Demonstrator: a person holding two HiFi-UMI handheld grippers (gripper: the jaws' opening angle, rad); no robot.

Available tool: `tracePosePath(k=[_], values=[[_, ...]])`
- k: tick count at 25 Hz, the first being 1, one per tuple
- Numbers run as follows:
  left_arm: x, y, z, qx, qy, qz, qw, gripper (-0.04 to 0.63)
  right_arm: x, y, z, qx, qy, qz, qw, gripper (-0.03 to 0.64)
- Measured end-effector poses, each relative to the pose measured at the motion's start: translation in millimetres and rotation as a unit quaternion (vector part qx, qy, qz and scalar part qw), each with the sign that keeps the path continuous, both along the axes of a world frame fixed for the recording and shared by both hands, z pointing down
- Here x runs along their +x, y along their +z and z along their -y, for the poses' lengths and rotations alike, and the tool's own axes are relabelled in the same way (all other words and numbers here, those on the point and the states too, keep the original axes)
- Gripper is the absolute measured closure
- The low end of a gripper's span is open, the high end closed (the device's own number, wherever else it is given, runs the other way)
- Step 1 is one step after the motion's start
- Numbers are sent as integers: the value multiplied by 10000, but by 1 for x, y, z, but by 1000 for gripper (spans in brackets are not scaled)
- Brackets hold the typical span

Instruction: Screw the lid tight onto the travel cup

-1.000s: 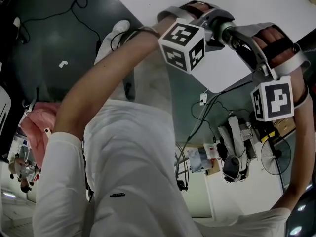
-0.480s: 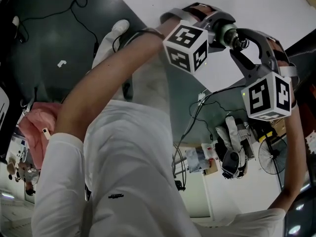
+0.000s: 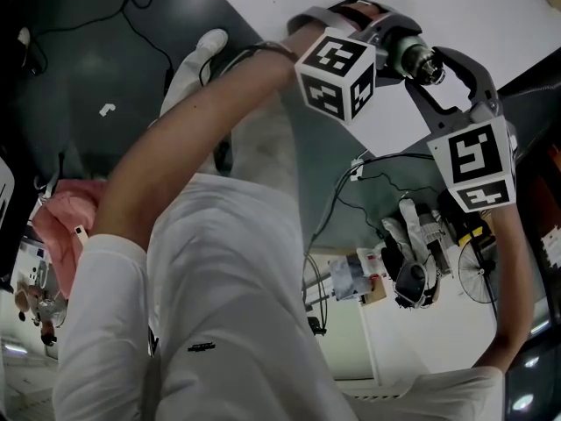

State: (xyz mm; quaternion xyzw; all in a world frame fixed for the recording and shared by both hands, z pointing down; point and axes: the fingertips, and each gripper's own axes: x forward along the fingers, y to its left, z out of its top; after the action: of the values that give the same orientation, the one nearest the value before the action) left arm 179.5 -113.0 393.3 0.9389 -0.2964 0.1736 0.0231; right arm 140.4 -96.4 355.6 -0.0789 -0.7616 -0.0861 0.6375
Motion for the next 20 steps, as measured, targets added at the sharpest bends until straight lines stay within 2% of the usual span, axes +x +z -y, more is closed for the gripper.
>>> tracePosePath(k=[3,11,15,20], values=[[0,-1,0,-4,3,-3,10000,230,0,-1,0,28,90,40,9999,380],[0,0,-1,-10,0,-7,10000,230,3,-4,-5,54,-327,24,9994,357],[1,2,-3,-9,-6,-18,10000,230,4,-10,-8,131,-892,-4,9959,357],[1,5,-6,-3,-5,-38,10000,230,2,-15,-12,122,-1824,-136,9831,357]])
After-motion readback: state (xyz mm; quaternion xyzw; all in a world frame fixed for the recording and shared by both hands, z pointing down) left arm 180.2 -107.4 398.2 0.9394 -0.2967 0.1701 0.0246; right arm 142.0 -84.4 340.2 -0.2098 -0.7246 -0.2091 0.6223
